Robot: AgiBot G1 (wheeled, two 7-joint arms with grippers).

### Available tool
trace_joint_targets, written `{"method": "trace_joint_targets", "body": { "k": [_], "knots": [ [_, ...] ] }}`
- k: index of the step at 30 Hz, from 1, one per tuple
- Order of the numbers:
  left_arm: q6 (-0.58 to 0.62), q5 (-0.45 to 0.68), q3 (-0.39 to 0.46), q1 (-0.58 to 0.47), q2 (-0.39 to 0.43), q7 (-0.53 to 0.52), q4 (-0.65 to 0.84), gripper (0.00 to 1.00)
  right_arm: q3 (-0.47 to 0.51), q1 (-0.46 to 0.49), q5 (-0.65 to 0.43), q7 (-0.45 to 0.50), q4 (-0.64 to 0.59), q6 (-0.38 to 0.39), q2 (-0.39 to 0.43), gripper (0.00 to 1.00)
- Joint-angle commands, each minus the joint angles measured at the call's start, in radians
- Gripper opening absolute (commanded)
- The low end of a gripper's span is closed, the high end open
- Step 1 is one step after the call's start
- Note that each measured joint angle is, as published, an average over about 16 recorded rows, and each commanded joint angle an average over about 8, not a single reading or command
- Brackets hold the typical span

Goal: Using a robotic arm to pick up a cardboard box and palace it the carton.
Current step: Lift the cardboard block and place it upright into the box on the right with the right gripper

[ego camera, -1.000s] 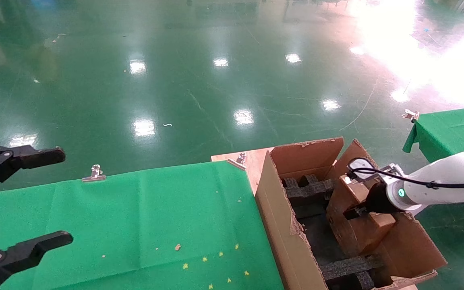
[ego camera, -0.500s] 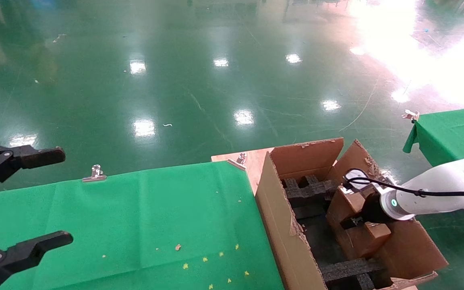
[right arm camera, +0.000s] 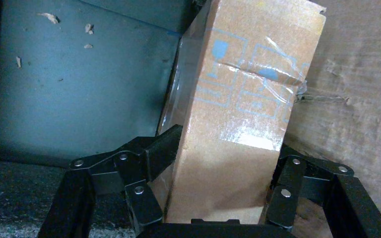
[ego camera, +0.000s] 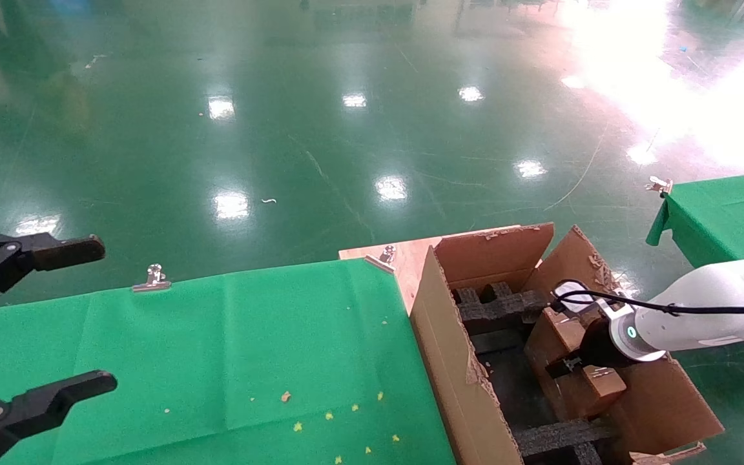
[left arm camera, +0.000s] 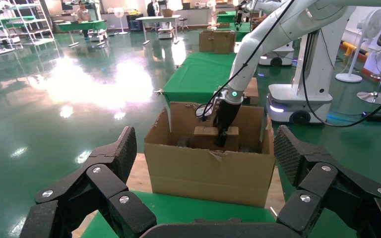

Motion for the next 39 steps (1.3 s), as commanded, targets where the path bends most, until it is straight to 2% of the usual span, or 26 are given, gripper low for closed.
{"method": "trace_joint_targets", "body": {
  "k": [1, 28, 39],
  "knots": [
    [0.0, 0.0, 0.0, 0.0, 0.0, 0.0, 0.0, 1.0, 0.001, 0.0, 0.001, 0.001, 0.0, -0.001, 0.0, 1.0],
    [0.0, 0.0, 0.0, 0.0, 0.0, 0.0, 0.0, 1.0, 0.007, 0.045, -0.014, -0.015, 0.02, 0.011, 0.01, 1.0],
    [0.0, 0.0, 0.0, 0.0, 0.0, 0.0, 0.0, 1.0, 0.013, 0.117, -0.041, -0.017, 0.066, 0.023, 0.032, 1.0]
  ]
}}
